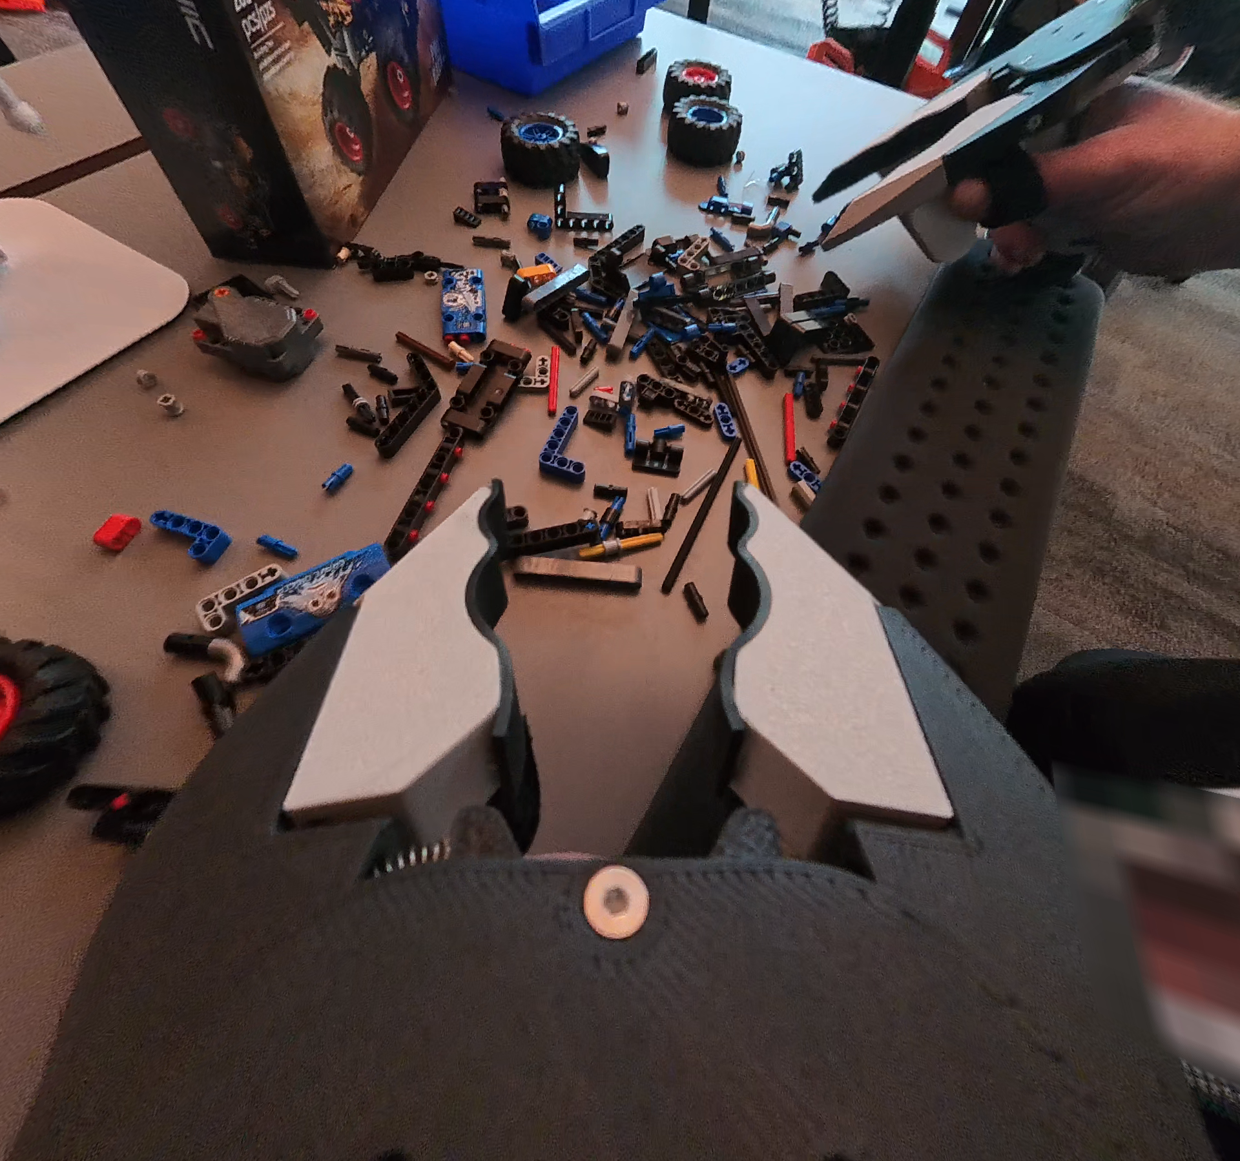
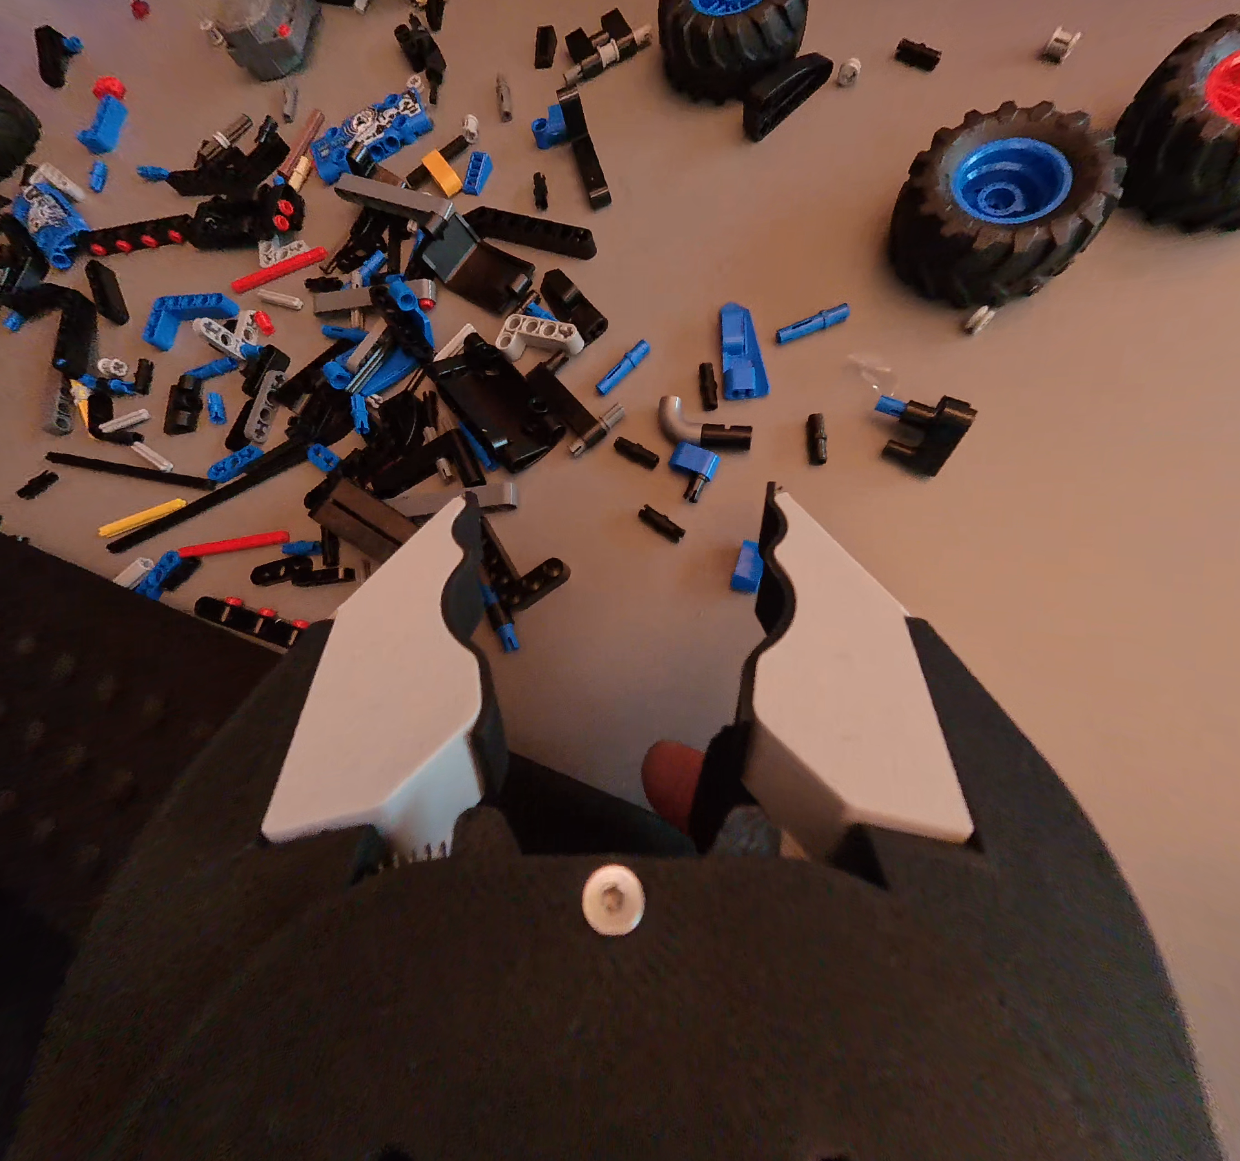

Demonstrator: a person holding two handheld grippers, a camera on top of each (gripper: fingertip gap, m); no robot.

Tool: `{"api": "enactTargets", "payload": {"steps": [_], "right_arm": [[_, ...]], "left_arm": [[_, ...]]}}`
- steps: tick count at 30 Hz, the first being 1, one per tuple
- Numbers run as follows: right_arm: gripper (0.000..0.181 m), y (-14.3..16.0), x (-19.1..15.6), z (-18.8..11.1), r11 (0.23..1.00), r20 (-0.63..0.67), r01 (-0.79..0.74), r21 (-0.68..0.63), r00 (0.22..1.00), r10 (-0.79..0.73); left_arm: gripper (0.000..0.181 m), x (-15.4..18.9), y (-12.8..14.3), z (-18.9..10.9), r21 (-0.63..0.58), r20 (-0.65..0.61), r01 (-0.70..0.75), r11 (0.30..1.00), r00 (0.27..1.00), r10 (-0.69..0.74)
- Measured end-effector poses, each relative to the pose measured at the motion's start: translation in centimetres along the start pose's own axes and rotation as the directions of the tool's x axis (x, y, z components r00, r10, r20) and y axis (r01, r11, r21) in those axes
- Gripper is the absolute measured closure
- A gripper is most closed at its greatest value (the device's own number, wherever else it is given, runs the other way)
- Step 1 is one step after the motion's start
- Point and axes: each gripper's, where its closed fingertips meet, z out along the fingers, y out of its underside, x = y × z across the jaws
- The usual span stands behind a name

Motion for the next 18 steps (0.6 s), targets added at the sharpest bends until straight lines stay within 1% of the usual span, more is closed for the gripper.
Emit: {"api": "enactTargets", "payload": {"steps": [2,4,7,8,11,16,18], "right_arm": [[0.099,0.3,0.0,0.3,1.0,-0.006,0.008,-0.018,1.0,-0.008],[0.103,0.4,0.2,0.5,0.999,-0.033,0.025,-0.022,0.999,-0.025],[0.112,0.2,0.3,0.4,0.999,-0.045,0.032,0.002,0.998,-0.032],[0.111,0.3,0.2,0.4,1.0,-0.036,0.031,0.002,0.999,-0.03],[0.107,0.8,-0.2,0.8,0.999,0.012,0.032,-0.044,0.999,-0.031],[0.109,0.9,-1.6,0.5,0.989,0.059,0.147,-0.025,0.988,-0.145],[0.117,1.0,-2.2,0.4,0.977,0.065,0.211,-0.017,0.976,-0.209]], "left_arm": [[0.117,0.4,-0.2,0.9,0.029,-0.016,-0.014,0.999,1.0,0.014],[0.117,1.0,-0.2,1.6,0.057,-0.017,-0.036,0.998,0.999,0.037],[0.122,1.1,-0.3,2.1,0.078,0.034,-0.103,0.992,0.994,0.1],[0.122,0.9,-0.3,2.2,0.083,0.046,-0.088,0.993,0.995,0.085],[0.124,0.8,-0.1,2.2,0.097,0.026,-0.06,0.994,0.998,0.057],[0.123,1.1,-0.4,1.8,0.135,0.056,-0.102,0.986,0.994,0.095],[0.124,1.4,-0.6,1.5,0.158,0.087,-0.148,0.976,0.987,0.135]]}}
